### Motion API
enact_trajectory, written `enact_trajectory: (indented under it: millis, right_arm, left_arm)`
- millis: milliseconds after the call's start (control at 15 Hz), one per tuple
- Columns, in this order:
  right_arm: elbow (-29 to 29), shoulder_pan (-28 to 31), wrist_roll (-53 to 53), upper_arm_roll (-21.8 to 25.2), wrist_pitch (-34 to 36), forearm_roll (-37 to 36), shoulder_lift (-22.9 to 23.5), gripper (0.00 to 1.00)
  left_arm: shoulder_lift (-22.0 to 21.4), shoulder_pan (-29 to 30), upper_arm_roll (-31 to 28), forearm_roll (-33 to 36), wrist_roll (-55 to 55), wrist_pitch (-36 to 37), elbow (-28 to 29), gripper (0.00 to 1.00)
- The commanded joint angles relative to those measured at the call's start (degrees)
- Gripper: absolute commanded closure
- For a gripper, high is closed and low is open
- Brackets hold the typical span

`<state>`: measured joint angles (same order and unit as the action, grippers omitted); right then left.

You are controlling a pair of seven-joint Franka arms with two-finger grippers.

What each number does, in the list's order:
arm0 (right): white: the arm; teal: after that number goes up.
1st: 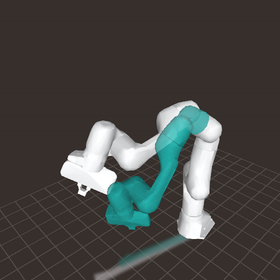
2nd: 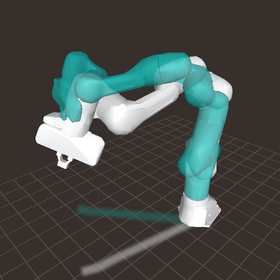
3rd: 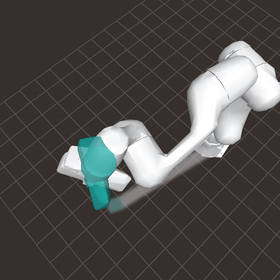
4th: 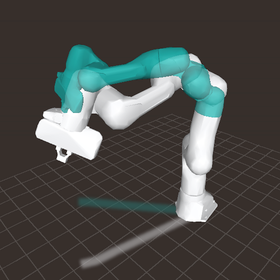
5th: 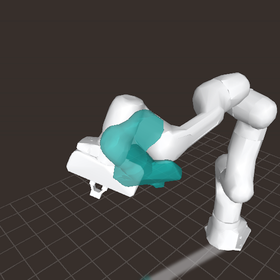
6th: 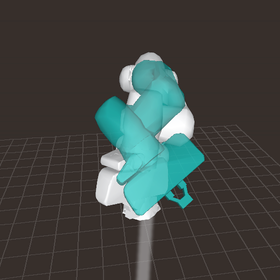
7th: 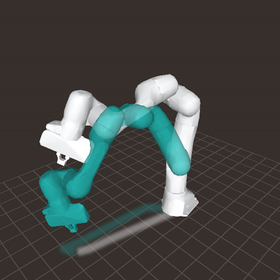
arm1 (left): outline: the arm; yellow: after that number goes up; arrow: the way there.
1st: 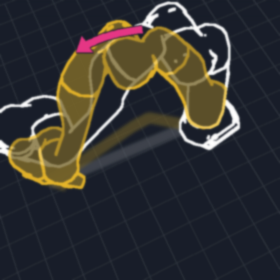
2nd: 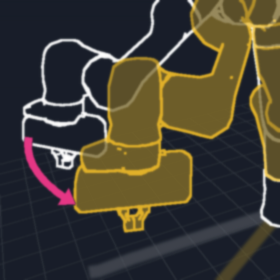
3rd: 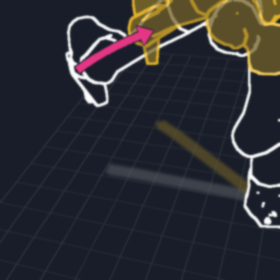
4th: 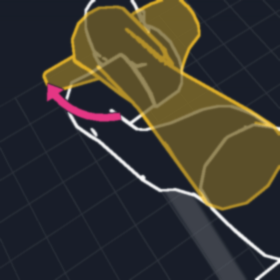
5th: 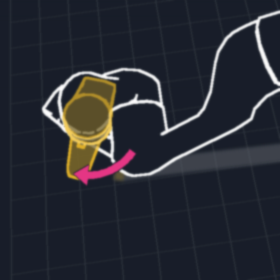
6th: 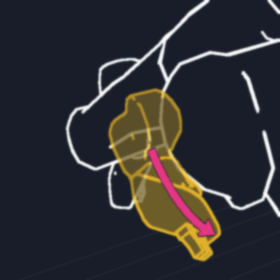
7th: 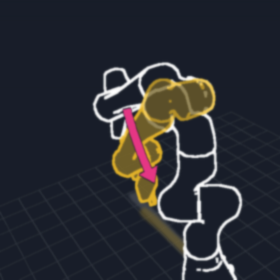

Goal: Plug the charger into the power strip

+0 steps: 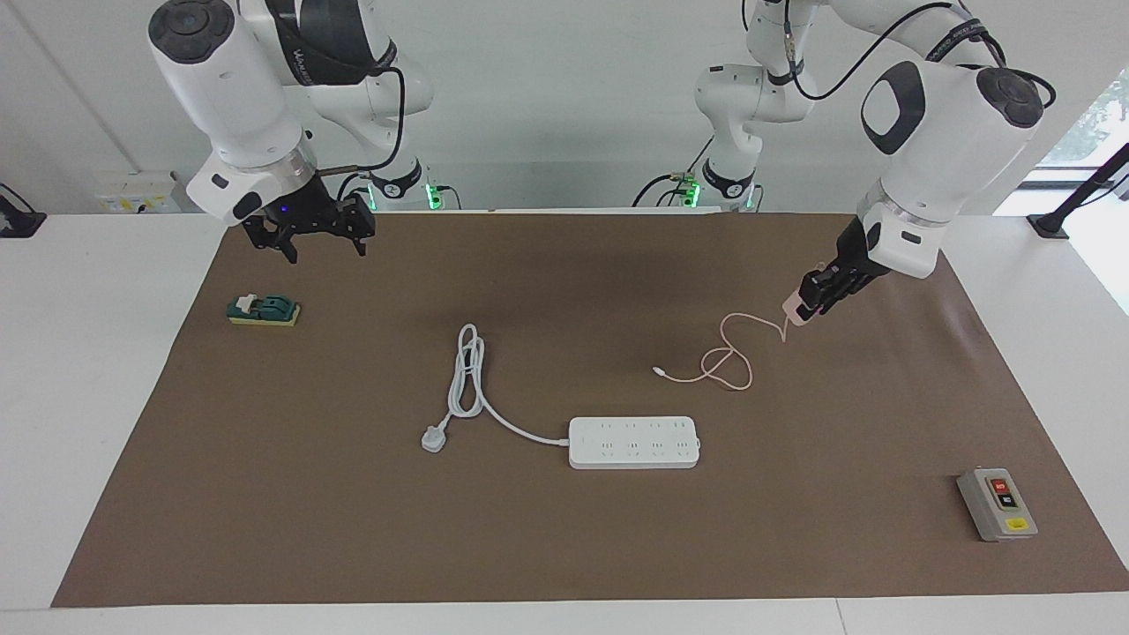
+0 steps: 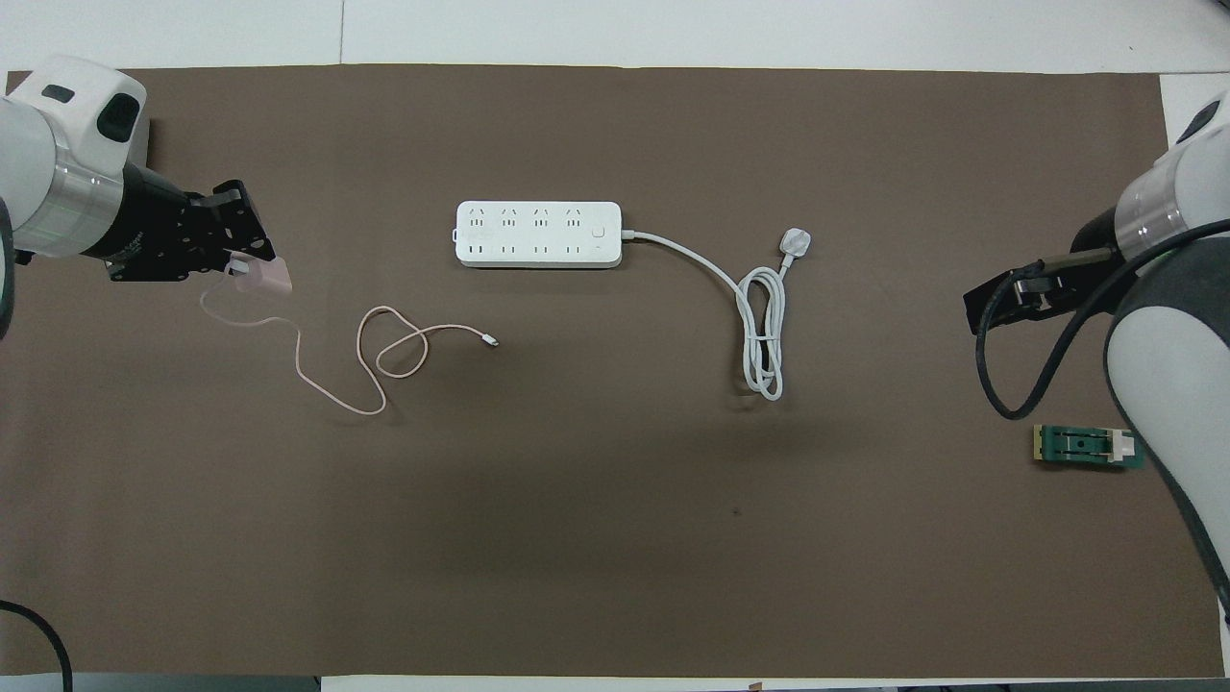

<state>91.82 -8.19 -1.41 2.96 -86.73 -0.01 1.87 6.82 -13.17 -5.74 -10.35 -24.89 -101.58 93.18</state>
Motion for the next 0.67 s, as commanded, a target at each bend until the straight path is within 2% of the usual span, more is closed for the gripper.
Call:
enact_trajectory:
  millis: [0,267,600]
  right_arm:
    - [3.5,-0.1,0.4,0.4,-1.9,-0.5,-2.5,0.0]
    - [3.1,0.0,0.3,1.3,-3.7,-0.1,-1.9,0.0]
    - [2.7,0.8,0.4,0.6,-3.5,-0.2,-1.8,0.0]
  left_arm:
    - [-0.8,-0.7,0.0,3.0,-4.7,0.0,0.1,1.0]
    - [-0.8,-2.8,0.3,9.2,-5.9,0.0,0.1,1.0]
    - [-0.9,-2.9,0.5,8.6,-17.6,0.7,0.5,1.0]
